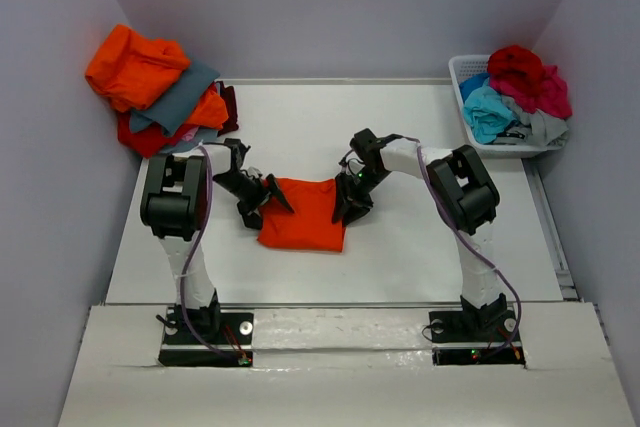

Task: Fold and stack the t-shirts
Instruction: Fold the tshirt, then neatly place the folded tshirt to the corner

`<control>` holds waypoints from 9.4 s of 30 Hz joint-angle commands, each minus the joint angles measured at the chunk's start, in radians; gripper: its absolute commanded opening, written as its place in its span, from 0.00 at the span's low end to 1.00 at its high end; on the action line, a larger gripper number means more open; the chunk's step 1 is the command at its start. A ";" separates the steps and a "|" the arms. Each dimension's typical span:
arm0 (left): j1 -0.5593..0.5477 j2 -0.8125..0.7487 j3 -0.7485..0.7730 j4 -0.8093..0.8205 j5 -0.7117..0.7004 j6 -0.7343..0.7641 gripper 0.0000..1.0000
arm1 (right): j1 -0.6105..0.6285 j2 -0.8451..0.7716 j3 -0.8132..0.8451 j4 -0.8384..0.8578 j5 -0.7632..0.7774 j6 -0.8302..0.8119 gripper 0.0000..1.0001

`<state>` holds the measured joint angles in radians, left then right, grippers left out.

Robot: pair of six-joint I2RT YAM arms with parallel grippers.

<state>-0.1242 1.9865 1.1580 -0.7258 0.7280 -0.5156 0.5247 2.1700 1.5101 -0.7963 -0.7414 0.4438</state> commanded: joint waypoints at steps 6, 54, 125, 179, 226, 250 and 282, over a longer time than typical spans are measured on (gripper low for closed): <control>-0.054 0.147 0.011 0.267 -0.148 0.089 0.87 | -0.003 -0.001 0.012 0.017 -0.007 -0.011 0.42; -0.063 -0.133 0.048 0.364 -0.280 0.170 0.06 | -0.064 -0.351 0.061 -0.020 0.421 0.085 0.51; 0.370 0.080 1.007 0.523 -0.773 0.126 0.06 | -0.135 -0.302 -0.022 -0.221 0.393 0.122 0.52; 0.308 -0.110 1.138 0.548 -0.771 0.327 0.06 | -0.117 -0.299 -0.129 -0.123 0.343 0.101 0.50; 0.088 0.002 1.057 0.382 -0.444 0.259 0.06 | -0.107 -0.352 -0.082 -0.060 0.347 0.085 0.50; 0.209 0.138 1.355 0.192 -0.559 0.309 0.06 | -0.107 -0.335 -0.117 -0.007 0.295 0.056 0.49; 0.466 0.005 0.932 0.308 -0.754 0.143 0.76 | -0.098 -0.309 -0.177 0.012 0.238 0.050 0.49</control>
<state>0.3363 2.1246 2.1555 -0.4397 0.0841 -0.3702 0.4194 1.8614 1.3426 -0.8093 -0.4686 0.5133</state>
